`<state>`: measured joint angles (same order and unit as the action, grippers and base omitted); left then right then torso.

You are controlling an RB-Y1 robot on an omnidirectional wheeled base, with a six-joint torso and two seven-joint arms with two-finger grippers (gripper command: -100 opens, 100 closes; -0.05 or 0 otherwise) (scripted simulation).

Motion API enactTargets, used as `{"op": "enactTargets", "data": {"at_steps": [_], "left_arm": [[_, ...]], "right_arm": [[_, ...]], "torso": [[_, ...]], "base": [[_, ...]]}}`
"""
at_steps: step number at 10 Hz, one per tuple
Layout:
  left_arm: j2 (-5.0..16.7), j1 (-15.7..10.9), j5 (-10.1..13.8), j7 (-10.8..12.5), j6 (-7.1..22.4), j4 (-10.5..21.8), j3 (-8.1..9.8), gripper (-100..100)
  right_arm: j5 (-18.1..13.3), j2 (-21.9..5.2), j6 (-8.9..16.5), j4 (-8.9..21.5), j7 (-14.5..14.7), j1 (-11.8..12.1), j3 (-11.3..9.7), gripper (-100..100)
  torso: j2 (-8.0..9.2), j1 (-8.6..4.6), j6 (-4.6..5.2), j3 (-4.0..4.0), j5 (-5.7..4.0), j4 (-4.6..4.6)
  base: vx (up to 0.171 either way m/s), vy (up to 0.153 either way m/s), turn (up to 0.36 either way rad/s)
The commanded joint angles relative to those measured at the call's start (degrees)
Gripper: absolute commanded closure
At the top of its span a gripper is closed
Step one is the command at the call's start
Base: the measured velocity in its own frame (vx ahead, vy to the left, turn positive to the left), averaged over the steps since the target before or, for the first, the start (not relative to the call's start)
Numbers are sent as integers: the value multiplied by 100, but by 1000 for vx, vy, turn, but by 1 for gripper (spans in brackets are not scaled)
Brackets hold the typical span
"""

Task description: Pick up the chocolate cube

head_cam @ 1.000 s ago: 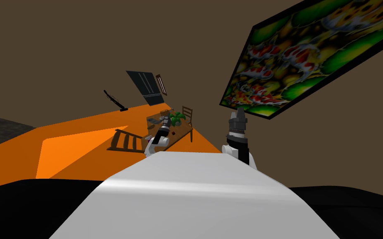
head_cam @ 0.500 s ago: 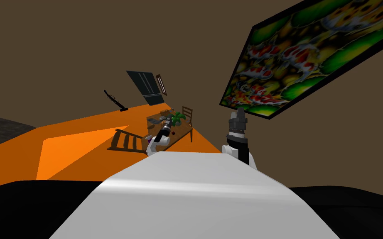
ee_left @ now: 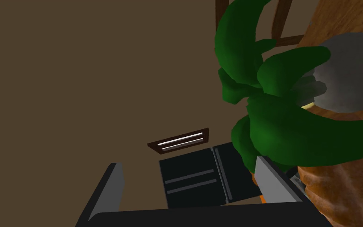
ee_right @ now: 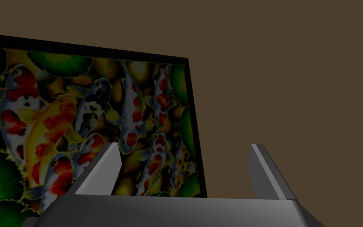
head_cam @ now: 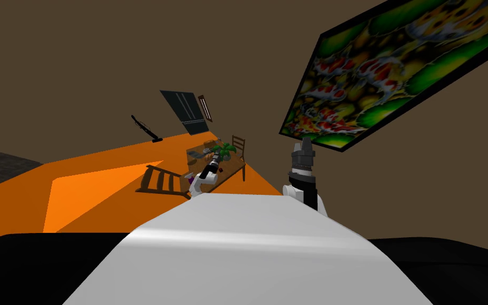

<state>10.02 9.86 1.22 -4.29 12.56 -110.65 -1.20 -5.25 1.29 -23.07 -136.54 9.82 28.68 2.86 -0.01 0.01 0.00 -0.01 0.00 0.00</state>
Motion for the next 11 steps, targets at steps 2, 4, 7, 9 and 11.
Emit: {"op": "enactTargets", "data": {"at_steps": [2,4,7,9,11], "left_arm": [[34,-190,39,-29,406,316,20,-100],[64,-283,72,-46,619,524,33,-100],[133,-455,153,-80,1029,988,66,-100],[170,-534,200,-97,1226,1227,85,-100],[208,-610,251,-114,1417,1438,106,-100]], "right_arm": [[0,0,0,0,0,0,0,0],[0,0,0,0,0,0,0,0],[0,0,0,0,0,0,0,0],[0,0,0,0,0,0,0,0],[0,0,0,0,0,0,0,0]], "torso": [[0,0,0,0,0,0],[-1,1,-1,0,0,0],[-3,3,-1,-2,1,-1],[-2,2,-1,-1,0,0],[-2,2,-1,-1,1,0]], "base": [[3,4,-24],[4,5,-29],[7,9,-52],[5,8,-45],[7,10,-55]]}}
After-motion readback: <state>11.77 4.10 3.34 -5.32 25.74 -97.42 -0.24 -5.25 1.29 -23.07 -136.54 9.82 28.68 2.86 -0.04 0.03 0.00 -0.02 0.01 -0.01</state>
